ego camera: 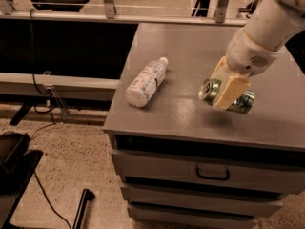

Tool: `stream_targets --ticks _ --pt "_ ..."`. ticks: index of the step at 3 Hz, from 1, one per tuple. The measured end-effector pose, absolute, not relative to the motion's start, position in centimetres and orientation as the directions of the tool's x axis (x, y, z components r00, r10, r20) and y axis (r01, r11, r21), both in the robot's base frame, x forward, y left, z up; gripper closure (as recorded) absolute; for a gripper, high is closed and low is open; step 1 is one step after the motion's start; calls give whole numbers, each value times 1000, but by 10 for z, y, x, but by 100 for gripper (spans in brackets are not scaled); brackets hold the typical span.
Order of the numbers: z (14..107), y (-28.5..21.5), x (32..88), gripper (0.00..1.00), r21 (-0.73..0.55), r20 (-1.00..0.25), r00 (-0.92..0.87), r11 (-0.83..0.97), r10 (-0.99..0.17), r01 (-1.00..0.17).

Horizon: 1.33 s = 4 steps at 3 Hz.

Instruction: Place green can upright

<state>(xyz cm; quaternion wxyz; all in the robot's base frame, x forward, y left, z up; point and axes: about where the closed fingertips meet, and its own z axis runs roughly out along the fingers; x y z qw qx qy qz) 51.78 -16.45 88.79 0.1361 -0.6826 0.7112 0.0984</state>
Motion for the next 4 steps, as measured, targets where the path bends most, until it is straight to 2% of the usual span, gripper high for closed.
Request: stream_targets --ticks 1,3,4 --pt "907 -181 528 100 24 -484 -75 72 -872 -997" --pt "1005 -177 558 100 -42 -777 -45 123 -628 -991" --pt "1045 -174 568 100 -90 -833 -2 138 -554 -986"
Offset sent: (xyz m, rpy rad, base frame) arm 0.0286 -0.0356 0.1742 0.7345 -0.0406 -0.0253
